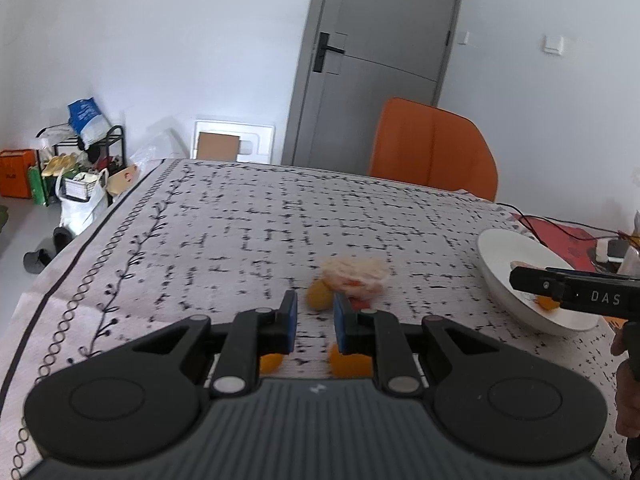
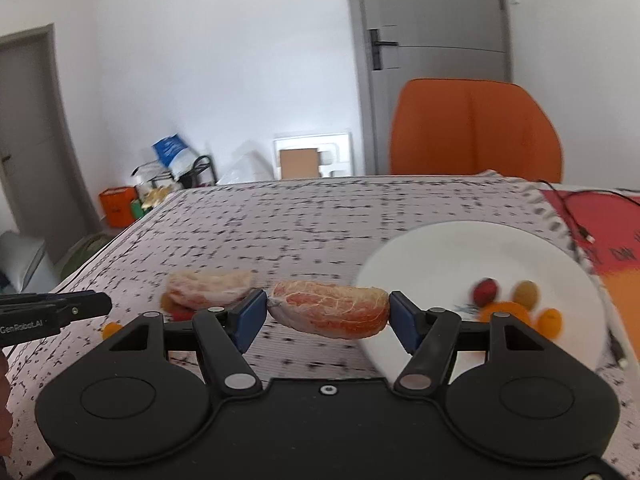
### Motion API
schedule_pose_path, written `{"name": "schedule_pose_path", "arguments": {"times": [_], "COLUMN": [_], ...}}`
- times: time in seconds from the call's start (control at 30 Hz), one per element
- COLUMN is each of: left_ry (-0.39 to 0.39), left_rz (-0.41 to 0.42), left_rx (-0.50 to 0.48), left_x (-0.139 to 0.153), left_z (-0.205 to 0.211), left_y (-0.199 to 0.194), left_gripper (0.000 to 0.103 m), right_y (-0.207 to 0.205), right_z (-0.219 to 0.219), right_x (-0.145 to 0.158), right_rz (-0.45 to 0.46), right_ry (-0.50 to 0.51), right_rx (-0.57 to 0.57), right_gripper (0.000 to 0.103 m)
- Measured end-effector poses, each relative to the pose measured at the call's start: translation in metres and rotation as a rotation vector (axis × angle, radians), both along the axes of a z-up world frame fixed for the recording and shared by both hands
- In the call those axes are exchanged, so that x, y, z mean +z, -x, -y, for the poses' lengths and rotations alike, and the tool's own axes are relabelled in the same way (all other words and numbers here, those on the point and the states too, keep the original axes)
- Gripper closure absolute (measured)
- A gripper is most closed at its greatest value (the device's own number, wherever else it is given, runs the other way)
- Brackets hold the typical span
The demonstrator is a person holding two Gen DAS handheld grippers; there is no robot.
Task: Organize fruits
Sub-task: 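Carry the peeled segment in the right tool to the white bowl and release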
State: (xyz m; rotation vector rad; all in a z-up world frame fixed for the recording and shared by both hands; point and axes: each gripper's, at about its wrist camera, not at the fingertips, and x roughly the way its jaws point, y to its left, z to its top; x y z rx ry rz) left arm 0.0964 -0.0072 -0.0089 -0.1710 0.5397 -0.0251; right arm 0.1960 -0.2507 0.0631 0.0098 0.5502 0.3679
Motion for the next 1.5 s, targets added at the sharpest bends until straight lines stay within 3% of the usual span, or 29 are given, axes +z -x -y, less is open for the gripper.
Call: {"name": "schedule_pose_path", "arguments": {"times": [0.6,0.8,1.5], "left_ry": [-0.051,-0.056,-0.134], "left_rz": [-0.001,0.000,0.013], "left_rx": [-0.138,-0.172,-0.349], "left_x": [0.005,0.004,0.008], "left_z": [0.073,0.087,0.176], "left_y": [-0.023,-0.031,-0.060], "left_gripper": [0.085,0.085,0.085], "right_y": [0.008,0.008,0.027], "right_z": [0.078,0.091,0.134], "right_x": [-0.015,-0.018,-0.015], "right_rz": [-0.014,0.016,0.064], "right_ry": [-0.026,-0.023,-0.134], "right_rx": [-0.153,-0.198,-0.195], "right_gripper": [0.039,0.034,0.027]}}
